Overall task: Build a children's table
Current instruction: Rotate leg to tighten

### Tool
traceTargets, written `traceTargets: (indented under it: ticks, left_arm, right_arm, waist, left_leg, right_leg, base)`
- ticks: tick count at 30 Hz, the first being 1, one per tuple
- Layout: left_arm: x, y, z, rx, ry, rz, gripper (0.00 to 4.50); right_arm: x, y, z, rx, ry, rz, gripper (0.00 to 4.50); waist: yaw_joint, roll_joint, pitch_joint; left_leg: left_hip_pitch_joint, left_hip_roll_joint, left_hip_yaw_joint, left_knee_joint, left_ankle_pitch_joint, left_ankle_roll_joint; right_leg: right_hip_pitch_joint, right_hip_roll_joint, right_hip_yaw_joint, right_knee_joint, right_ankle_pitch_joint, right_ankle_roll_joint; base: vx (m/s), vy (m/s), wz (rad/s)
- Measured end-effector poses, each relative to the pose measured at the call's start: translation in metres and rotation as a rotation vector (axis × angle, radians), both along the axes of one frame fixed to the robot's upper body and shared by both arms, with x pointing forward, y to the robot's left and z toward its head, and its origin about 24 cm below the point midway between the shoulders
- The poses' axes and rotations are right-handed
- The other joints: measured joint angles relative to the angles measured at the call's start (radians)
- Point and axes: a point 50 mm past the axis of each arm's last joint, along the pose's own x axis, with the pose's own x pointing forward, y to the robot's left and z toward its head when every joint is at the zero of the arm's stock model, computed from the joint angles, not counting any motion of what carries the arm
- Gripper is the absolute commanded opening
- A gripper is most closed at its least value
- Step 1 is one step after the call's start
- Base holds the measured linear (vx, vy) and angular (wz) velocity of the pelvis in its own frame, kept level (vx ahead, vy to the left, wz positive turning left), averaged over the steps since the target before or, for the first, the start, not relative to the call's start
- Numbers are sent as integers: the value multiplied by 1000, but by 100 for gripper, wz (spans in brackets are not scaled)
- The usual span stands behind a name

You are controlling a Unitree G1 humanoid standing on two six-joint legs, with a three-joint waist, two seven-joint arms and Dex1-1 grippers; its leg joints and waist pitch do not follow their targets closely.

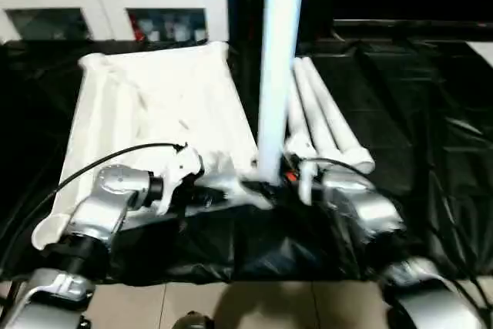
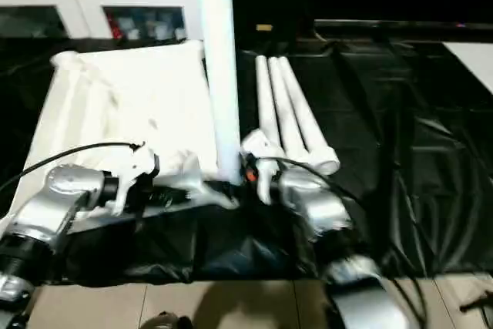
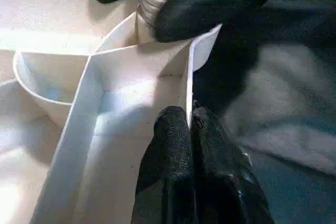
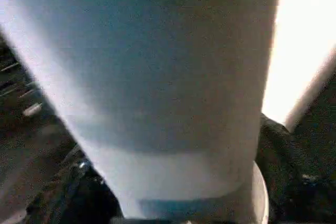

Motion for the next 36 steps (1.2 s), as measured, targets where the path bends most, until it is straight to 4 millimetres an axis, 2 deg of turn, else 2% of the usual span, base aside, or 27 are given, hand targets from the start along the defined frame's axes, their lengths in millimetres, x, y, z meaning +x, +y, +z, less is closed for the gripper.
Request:
traceTargets:
  ticks: [5, 9, 10, 12, 17, 20, 22, 26, 29, 35, 36]
  left_arm:
    - [10, -17, -2, -1, -54, 126, 0]
    - [13, -24, -3, -9, -62, 181, 0]
    - [13, -24, -3, -9, -63, 186, 0]
    - [13, -25, -3, -6, -66, 190, 0]
    - [13, -26, -3, -4, -67, 189, 0]
    - [13, -24, -3, -1, -66, 177, 0]
    - [12, -22, -2, -2, -61, 161, 0]
    - [8, -13, 0, -6, -39, 87, 0]
    - [5, -7, 0, -9, -12, 39, 0]
    - [-1, 3, 2, 2, 33, -40, 0]
    - [-2, 5, 2, 4, 42, -56, 0]
  right_arm:
    - [17, 9, 1, -17, -3, -270, 279]
    - [23, 15, 1, -24, -4, -383, 279]
    - [24, 16, 1, -23, -7, -390, 314]
    - [24, 16, 0, -22, -6, -396, 349]
    - [23, 17, -2, -29, -15, -379, 386]
    - [22, 17, -2, -20, -24, -331, 401]
    - [20, 15, -2, -13, -26, -290, 431]
    - [7, 2, -3, 11, -46, -105, 445]
    - [0, -6, -3, 16, -39, -1, 445]
    - [-9, -7, -2, 18, -15, 135, 445]
    - [-10, -8, 0, 16, -9, 167, 428]
  waist:
    - [-19, 6, -3]
    - [-30, 10, -5]
    - [-31, 10, -5]
    - [-32, 10, -5]
    - [-33, 10, -5]
    - [-33, 10, -5]
    - [-33, 10, -5]
    - [-24, 10, -5]
    - [-12, 10, -5]
    - [6, 10, -5]
    - [7, 10, -5]
  left_leg:
    - [2, 0, -1, -1, 0, 0]
    - [2, 0, -1, -2, 0, 0]
    - [2, 0, -1, -2, 0, 0]
    - [2, 0, -1, -2, 0, 0]
    - [2, -1, 0, -2, 0, 0]
    - [1, 0, 0, -2, 0, 0]
    - [1, 0, 0, -2, 0, 0]
    - [-2, 0, 0, -2, 0, 1]
    - [-2, 0, 0, -2, 0, 1]
    - [-3, 0, 0, -1, 0, 1]
    - [-3, 0, 0, -1, 0, 1]
  right_leg:
    - [0, 0, 0, 0, 2, 0]
    - [-1, 0, 0, 0, 2, 1]
    - [-1, 0, 0, 0, 1, 1]
    - [-1, 0, 0, -1, 1, 2]
    - [-1, 0, 0, -2, 1, 2]
    - [-1, 0, 0, -2, 1, 2]
    - [-1, 0, 0, -3, 1, 2]
    - [-1, 0, -1, -6, 1, 2]
    - [-1, 0, -1, -6, 1, 2]
    - [-1, 0, -1, -6, 1, 2]
    - [-1, 0, -1, -6, 1, 2]
  base:
    - [0, 0, 0]
    - [0, 0, 0]
    - [0, 0, 0]
    - [0, 0, 0]
    - [0, 0, 0]
    - [0, 0, 0]
    - [0, 0, 0]
    - [0, 0, 0]
    - [0, 0, 0]
    - [0, 0, 0]
    - [0, 0, 0]
